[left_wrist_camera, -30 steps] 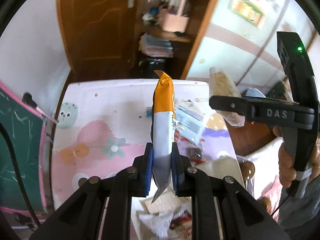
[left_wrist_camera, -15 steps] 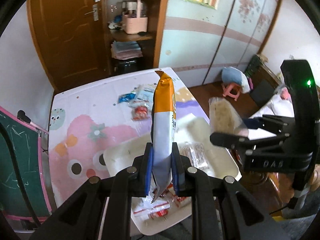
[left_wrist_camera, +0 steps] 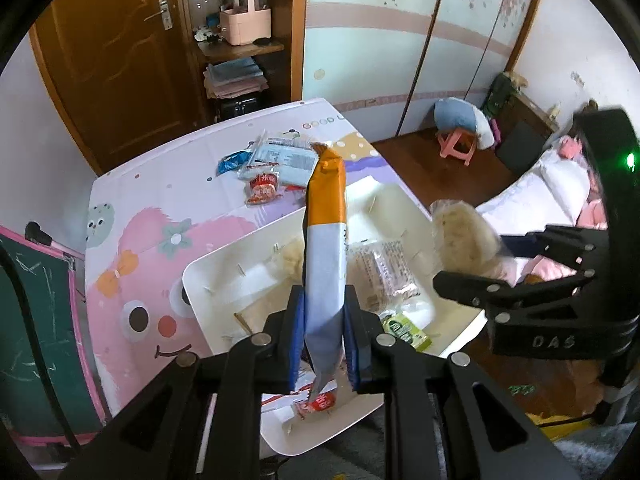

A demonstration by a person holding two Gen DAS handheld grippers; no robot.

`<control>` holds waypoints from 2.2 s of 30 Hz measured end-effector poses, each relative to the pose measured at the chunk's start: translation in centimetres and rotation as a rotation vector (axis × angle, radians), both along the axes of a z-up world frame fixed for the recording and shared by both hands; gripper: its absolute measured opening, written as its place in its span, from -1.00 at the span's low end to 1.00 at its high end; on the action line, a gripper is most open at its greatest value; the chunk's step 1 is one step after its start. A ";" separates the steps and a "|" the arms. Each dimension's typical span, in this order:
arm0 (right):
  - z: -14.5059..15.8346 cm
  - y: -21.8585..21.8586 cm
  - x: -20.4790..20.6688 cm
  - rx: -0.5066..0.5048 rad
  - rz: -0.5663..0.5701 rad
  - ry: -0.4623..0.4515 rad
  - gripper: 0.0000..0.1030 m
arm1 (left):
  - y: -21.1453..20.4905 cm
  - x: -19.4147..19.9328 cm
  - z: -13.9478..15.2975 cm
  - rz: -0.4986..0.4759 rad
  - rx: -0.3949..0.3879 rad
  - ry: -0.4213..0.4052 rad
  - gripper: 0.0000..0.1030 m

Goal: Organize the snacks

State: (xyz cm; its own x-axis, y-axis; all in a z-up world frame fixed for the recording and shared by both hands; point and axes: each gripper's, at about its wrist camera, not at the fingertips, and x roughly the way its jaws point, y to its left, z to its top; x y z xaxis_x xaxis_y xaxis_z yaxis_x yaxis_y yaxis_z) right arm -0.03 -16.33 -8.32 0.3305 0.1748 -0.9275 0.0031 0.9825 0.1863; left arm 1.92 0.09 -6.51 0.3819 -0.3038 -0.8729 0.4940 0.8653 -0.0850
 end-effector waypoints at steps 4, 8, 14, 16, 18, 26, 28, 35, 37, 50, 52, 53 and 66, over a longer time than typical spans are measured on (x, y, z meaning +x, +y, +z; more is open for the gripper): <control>0.3 -0.3 -0.4 -0.002 -0.029 -0.017 0.51 | -0.3 -0.5 -0.2 0.004 0.041 -0.017 0.34; 0.7 -0.4 -0.7 0.000 -0.037 -0.037 0.59 | 0.2 -0.9 0.0 0.032 0.062 -0.043 0.41; 1.0 0.2 -1.2 -0.009 -0.009 -0.045 0.59 | 1.5 -0.4 -0.2 0.079 0.060 -0.017 0.41; 1.2 0.5 -1.4 -0.008 0.005 -0.043 0.59 | 1.8 -0.2 -0.4 0.095 0.064 -0.003 0.41; 1.3 0.8 -1.5 -0.006 0.018 -0.046 0.59 | 2.1 -0.1 -0.5 0.110 0.059 0.006 0.41; 1.8 1.4 -1.8 -0.025 0.046 -0.057 0.59 | 2.7 0.1 -0.2 0.130 0.032 0.017 0.41; 1.8 1.3 -1.7 -0.025 0.045 -0.056 0.59 | 2.7 0.2 -0.3 0.136 0.030 0.021 0.41; 1.8 1.0 -1.5 -0.024 0.044 -0.055 0.59 | 2.6 0.6 -0.1 0.149 0.025 0.018 0.41; 1.8 1.0 -1.5 -0.026 0.043 -0.056 0.59 | 2.6 0.8 -0.1 0.154 0.021 0.018 0.41; 1.1 -0.4 1.0 -0.027 0.034 -0.023 0.59 | 2.0 3.6 -0.2 0.190 0.017 0.032 0.41; 1.0 -0.7 1.7 -0.028 0.033 -0.014 0.59 | 1.8 4.4 -0.4 0.198 0.019 0.036 0.41; 1.0 -0.9 2.1 -0.027 0.033 -0.009 0.59 | 1.6 4.8 -0.4 0.202 0.020 0.038 0.41; -1.8 -4.0 10.2 0.051 -0.027 0.075 0.59 | 0.5 11.6 -2.5 0.277 0.037 0.071 0.41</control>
